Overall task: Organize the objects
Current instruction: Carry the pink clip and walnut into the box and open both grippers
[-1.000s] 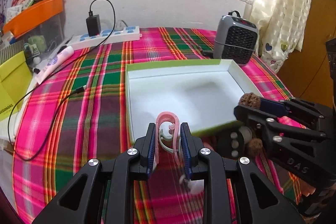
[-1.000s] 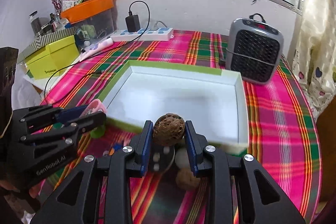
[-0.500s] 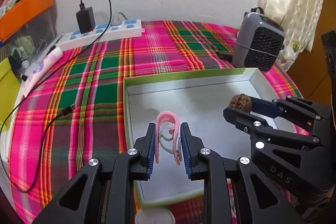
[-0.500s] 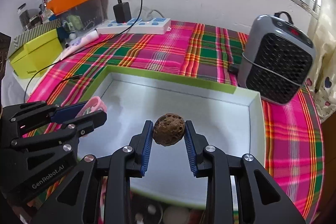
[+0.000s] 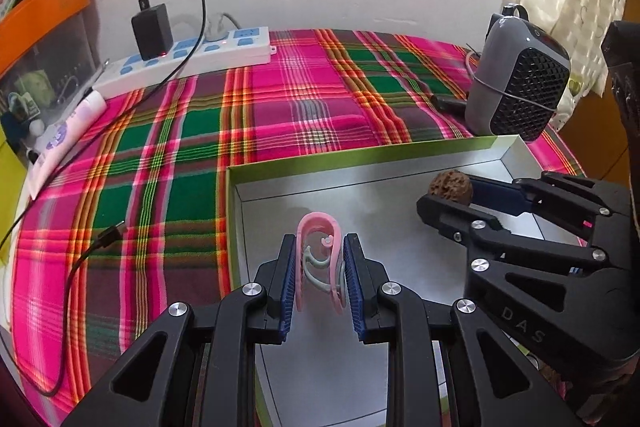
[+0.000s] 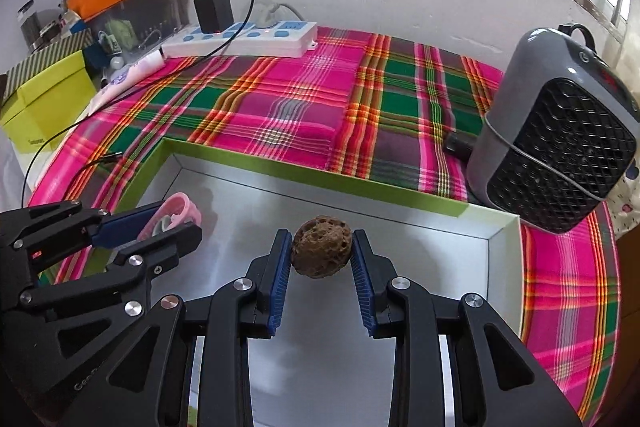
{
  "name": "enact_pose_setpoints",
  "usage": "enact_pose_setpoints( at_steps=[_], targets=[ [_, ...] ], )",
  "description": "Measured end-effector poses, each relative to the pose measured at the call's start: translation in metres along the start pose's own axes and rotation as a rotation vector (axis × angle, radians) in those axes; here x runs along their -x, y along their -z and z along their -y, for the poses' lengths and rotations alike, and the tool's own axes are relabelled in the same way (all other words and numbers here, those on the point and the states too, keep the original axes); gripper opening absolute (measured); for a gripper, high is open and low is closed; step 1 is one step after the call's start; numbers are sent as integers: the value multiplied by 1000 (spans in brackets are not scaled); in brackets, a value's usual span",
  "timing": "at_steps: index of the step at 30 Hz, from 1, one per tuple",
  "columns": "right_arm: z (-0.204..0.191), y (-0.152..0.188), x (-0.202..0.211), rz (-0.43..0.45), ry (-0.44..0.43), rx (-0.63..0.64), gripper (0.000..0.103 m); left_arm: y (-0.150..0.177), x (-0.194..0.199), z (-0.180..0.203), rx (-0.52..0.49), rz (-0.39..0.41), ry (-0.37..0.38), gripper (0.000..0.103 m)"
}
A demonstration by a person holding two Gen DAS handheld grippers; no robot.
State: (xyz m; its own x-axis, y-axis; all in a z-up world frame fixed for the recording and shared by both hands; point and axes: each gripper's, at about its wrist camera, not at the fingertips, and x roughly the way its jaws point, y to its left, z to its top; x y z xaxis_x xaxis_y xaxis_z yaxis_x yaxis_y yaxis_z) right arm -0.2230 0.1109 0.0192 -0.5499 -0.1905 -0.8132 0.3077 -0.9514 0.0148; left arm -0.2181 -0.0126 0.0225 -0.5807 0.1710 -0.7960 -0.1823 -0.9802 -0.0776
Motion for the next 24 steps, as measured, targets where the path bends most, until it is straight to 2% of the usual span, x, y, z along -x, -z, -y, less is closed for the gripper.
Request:
enact_pose_setpoints(
  at_steps=[8, 22, 24],
  targets=[
    [0, -1, -7, -29, 20, 0, 31, 0, -5, 2, -10, -7, -12, 21],
    [2, -1, -8, -35, 6, -12, 31, -1, -6, 3, -11, -12, -20, 23],
    [3, -1, -8, -31, 7, -21, 35, -1, -6, 3, -11, -13, -17, 25]
  ],
)
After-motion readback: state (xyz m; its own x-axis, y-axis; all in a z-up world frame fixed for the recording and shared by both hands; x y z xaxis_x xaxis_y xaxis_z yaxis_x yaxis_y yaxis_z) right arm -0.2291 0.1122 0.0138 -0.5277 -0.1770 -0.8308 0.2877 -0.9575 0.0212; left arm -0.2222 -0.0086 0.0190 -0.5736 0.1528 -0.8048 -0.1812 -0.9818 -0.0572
